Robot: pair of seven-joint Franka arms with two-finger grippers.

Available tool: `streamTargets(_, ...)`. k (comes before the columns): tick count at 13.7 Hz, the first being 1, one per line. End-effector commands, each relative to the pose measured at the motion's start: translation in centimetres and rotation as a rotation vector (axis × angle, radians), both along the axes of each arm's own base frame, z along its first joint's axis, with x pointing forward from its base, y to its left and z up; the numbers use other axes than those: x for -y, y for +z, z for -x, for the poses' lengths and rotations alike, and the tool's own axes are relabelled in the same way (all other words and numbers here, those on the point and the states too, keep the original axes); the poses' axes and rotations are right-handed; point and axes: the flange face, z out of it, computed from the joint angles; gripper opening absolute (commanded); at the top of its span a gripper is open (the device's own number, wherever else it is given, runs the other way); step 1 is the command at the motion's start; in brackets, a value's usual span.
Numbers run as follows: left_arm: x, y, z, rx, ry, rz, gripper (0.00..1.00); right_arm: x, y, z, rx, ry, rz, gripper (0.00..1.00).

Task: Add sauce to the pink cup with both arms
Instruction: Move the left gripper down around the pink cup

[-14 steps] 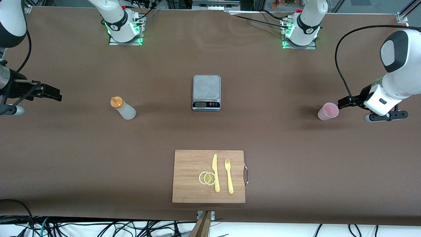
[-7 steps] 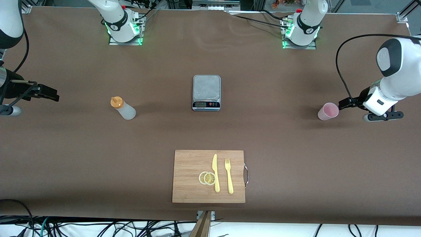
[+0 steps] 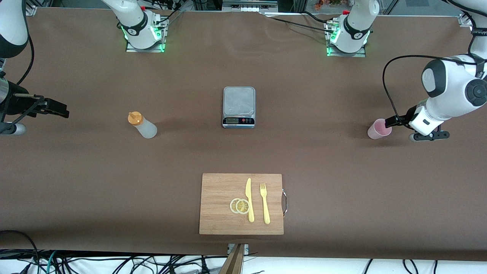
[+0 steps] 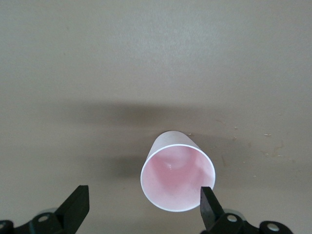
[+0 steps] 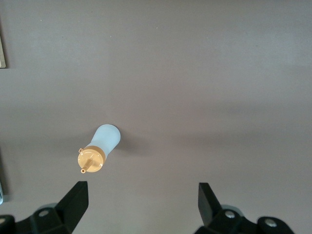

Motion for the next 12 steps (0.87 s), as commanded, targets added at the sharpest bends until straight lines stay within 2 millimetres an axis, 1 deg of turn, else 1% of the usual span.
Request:
streamTargets(1,-0.2,-1.3,-0.1,0.011,-0.016,0.012,1.0,0.1,0.6,-0.3,0.011,0.012,-0.018,1.0)
streamTargets(6,-0.2,-3.2,0.5,-0.024,-0.013,0.02,1.0,0.1,0.6,-0.3,0.011,0.012,-0.018,1.0)
streamTargets(10,-0.5,-5.4,0.5,-0.033,-0.006,0.024,1.0,0.0,0.6,-0.3,0.009,0.014,-0.018,1.0)
streamTargets(11,-0.4,-6.1,0.4,-0.03,-0.008,0.023,0.99,0.0,0.6,-0.3,0.009,0.014,-0.018,1.0)
streamTargets(12,-0.4,-6.5,0.4,-0.024,-0.008,0.023,0.95,0.0,0.6,-0.3,0.009,0.014,-0.018,1.0)
